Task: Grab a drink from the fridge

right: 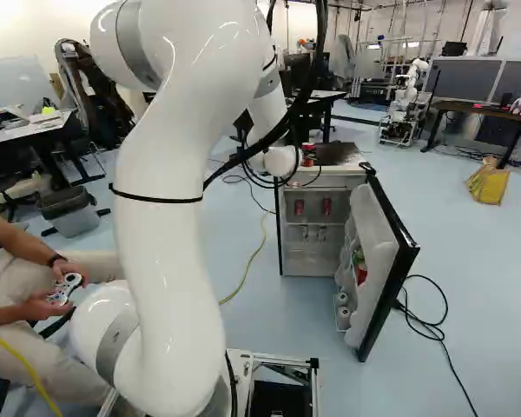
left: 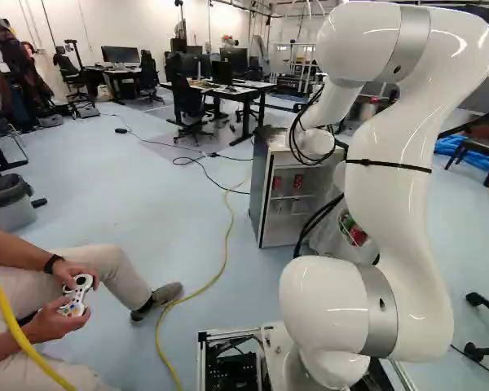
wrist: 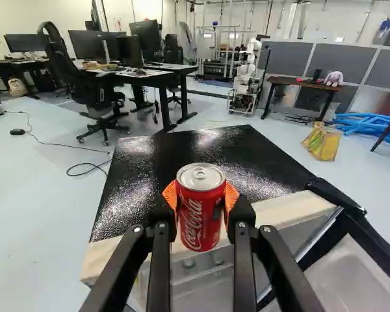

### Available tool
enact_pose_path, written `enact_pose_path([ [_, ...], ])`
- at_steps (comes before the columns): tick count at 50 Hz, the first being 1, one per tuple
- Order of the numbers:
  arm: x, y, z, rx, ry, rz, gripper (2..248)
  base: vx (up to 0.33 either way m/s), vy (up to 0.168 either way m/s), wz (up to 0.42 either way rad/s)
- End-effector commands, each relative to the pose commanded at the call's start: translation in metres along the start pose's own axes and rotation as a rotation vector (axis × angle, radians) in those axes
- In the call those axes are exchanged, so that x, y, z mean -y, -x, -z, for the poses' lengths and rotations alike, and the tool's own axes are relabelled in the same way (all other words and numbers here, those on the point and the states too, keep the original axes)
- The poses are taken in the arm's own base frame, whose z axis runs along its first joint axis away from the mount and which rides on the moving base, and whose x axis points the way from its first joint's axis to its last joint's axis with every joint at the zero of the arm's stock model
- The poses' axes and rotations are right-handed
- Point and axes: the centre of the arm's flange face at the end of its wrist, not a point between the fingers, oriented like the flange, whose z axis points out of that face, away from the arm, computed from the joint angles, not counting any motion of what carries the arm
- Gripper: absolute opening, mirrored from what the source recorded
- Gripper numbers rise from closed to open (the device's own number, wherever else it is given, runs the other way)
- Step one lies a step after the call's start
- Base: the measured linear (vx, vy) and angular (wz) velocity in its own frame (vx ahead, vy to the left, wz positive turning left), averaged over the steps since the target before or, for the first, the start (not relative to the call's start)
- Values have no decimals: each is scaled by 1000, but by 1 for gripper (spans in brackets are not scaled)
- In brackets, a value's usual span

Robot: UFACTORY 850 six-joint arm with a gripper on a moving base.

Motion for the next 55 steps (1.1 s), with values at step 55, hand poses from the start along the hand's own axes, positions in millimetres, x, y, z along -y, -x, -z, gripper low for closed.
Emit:
enact_pose_path([
  [55,-2,3,-57,-29,1,1,90,0,0,0],
])
